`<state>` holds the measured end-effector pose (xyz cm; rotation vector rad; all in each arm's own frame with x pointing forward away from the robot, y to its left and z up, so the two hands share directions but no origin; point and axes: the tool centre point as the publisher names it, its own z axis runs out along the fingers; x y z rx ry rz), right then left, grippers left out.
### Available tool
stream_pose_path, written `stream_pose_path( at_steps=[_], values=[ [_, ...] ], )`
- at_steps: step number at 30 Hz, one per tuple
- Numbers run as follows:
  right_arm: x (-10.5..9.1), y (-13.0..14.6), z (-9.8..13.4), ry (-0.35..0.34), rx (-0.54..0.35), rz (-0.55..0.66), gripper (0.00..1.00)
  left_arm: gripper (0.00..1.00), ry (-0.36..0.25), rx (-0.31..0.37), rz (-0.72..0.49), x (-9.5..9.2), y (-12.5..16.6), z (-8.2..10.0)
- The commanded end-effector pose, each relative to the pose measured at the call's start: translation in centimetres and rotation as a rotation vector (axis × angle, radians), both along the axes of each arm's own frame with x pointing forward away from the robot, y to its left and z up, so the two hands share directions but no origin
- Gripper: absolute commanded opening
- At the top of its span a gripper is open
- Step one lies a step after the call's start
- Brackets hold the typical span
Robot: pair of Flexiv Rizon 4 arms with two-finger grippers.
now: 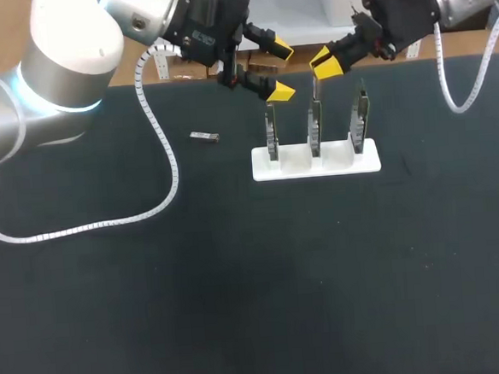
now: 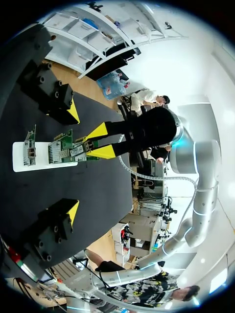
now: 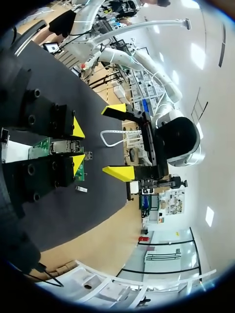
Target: Pick up the optical module with the left hand, and insert it into the network port with the right hand.
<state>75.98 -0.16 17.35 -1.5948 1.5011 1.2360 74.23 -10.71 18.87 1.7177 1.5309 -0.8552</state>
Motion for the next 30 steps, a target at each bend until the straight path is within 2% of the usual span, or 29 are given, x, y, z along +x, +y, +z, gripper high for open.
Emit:
stream_pose_path(
  at_steps=[1, 8, 24, 30],
  values=[
    [-0.11, 0.19, -0.12, -0.013, -0.013, -0.003, 0.00, 1.00, 0.004, 0.007, -0.003, 0.21, -0.10, 0.07],
    [-0.22, 0.40, 0.34, -0.065, -0.016, -0.017, 0.00, 1.00, 0.004, 0.007, -0.003, 0.21, -0.10, 0.07],
    [-0.69, 0.31, -0.54, -0.054, -0.005, -0.046, 0.00, 1.00, 0.004, 0.007, -0.003, 0.21, -0.10, 0.07],
    [-0.64, 0.22, -0.39, -0.075, -0.005, -0.054, 0.00, 1.00, 0.004, 0.007, -0.003, 0.21, -0.10, 0.07]
  ],
)
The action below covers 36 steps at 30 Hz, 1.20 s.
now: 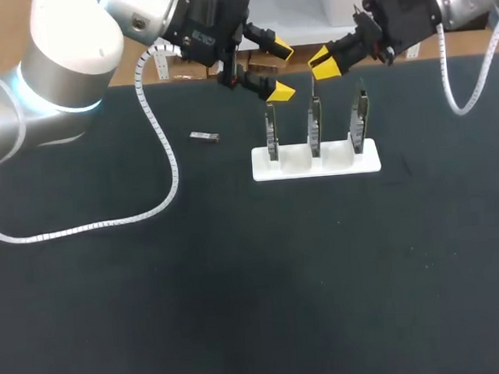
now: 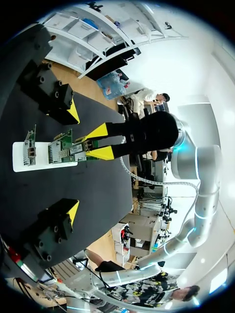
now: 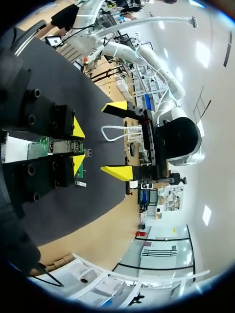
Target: Pick up the optical module with the left hand, and insert it into the network port with the right hand.
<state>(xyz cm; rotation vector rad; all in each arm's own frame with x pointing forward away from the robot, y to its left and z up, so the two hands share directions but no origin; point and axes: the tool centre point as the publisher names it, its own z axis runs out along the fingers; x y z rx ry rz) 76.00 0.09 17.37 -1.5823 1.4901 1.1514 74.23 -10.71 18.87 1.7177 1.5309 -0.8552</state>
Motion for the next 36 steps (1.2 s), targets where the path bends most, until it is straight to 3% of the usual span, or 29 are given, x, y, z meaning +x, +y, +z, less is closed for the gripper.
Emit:
stream_pose_path(
  at_steps=[1, 17, 36],
  values=[
    [-0.6, 0.0, -0.3, -0.016, -0.003, -0.012, 0.00, 1.00, 0.004, 0.007, -0.003, 0.2, -0.1, 0.1],
    [-0.7, -0.1, 0.7, -0.056, -0.007, -0.023, 0.00, 1.00, 0.004, 0.007, -0.003, 0.2, -0.1, 0.1],
    [-0.4, -0.2, 0.0, -0.037, -0.003, -0.023, 0.00, 1.00, 0.004, 0.007, -0.003, 0.2, -0.1, 0.1]
  ],
)
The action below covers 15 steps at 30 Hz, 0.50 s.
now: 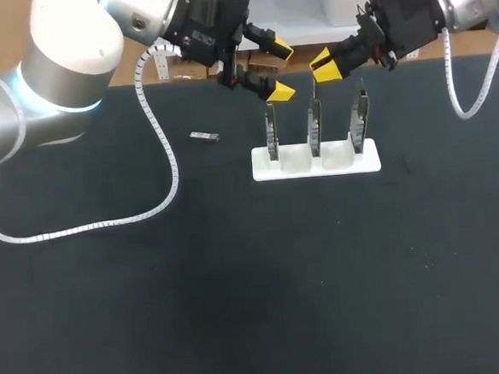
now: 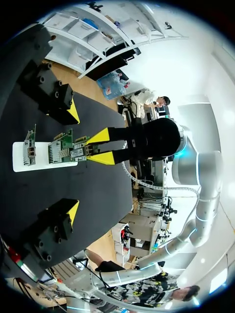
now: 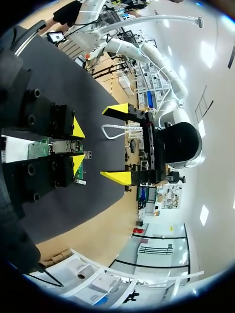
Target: Pick up the optical module with the left hand, and insert it into the network port with the right hand.
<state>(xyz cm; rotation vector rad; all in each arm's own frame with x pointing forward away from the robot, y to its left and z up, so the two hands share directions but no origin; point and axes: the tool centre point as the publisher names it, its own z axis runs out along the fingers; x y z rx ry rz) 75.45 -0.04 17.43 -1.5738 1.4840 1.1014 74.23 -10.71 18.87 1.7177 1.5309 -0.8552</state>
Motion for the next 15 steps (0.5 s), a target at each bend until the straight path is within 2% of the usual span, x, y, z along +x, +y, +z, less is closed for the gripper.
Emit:
stream_pose_path(
  at_steps=[1, 15],
  values=[
    [0.13, -0.12, -0.01, -0.002, -0.001, 0.002, 0.00, 1.00, 0.004, 0.007, -0.003, 0.21, -0.10, 0.07],
    [0.11, -0.03, -0.24, 0.005, 0.005, 0.010, 0.00, 1.00, 0.004, 0.007, -0.003, 0.21, -0.10, 0.07]
  ],
)
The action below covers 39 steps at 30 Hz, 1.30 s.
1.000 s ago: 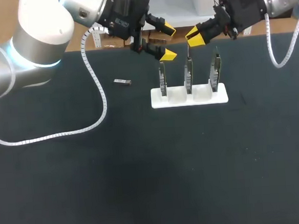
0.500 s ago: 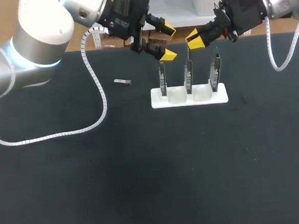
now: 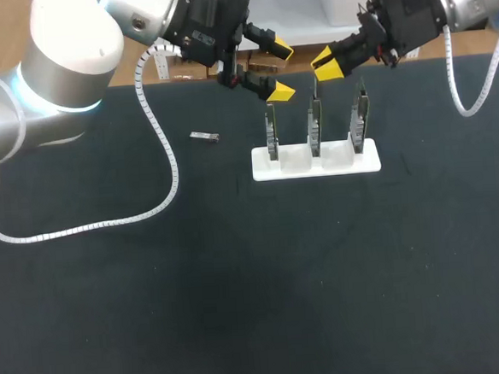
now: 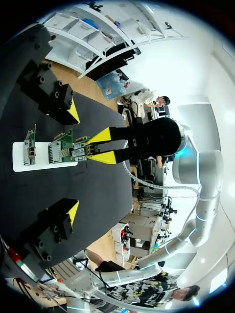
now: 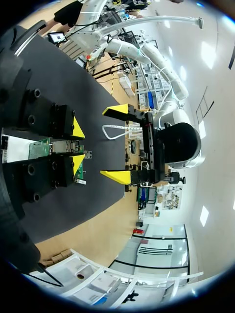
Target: Pick up the optical module with the left hand, and insert it into the network port with the right hand.
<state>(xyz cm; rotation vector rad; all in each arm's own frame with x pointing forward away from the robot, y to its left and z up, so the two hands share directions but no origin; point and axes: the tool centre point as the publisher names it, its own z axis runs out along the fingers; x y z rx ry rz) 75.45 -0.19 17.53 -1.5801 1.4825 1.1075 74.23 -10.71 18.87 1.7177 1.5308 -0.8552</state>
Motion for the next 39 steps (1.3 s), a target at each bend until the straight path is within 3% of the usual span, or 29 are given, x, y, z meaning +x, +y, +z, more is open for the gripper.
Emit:
stream_pose_path(
  at_steps=[1, 39],
  values=[
    [0.12, 0.15, -0.36, 0.003, 0.007, 0.003, 0.00, 1.00, 0.004, 0.007, -0.003, 0.22, -0.10, 0.07],
    [0.04, 0.13, -0.11, -0.013, 0.023, -0.015, 0.00, 1.00, 0.004, 0.007, -0.003, 0.22, -0.10, 0.07]
  ],
)
